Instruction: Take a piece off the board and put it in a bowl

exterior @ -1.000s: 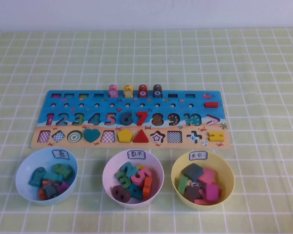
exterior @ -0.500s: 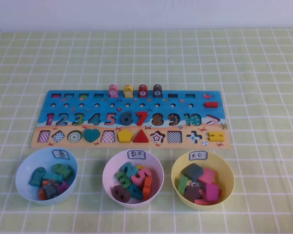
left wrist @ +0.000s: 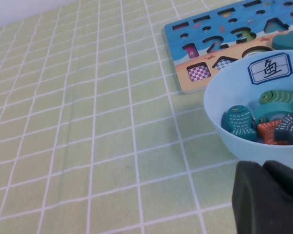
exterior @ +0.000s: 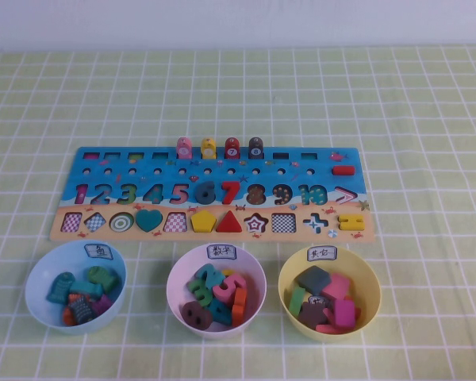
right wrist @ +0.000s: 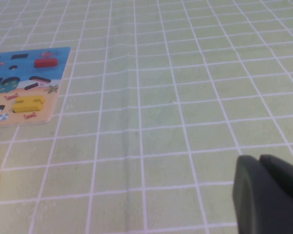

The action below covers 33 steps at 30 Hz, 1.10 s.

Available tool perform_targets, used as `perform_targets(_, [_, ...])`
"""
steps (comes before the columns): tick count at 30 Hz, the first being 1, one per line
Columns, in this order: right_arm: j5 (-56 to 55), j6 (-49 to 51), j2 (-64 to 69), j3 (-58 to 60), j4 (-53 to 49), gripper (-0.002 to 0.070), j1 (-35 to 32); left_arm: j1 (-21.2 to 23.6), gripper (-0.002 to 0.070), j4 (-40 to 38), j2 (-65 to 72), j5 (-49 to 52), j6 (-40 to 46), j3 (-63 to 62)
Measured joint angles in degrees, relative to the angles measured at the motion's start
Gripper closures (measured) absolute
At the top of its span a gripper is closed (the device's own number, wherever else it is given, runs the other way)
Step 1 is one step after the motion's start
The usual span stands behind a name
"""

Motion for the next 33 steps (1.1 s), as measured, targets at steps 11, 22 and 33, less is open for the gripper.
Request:
perform_targets(11, [0.0,0.0,0.0,0.0,0.0,0.0694,0.0,0.0,0.068,-28.8,0.0,-19.0,-28.1,0.0])
perform_targets(22, [0.0,0.0,0.0,0.0,0.0,0.0694,0.0,0.0,0.068,-35.2,0.0,-27.5,-33.8,0.0])
perform_targets(33, [0.0,0.0,0.0,0.0,0.0,0.0694,0.0,0.0,0.068,-29.2,2.3,-11.1,-29.5,-8.4])
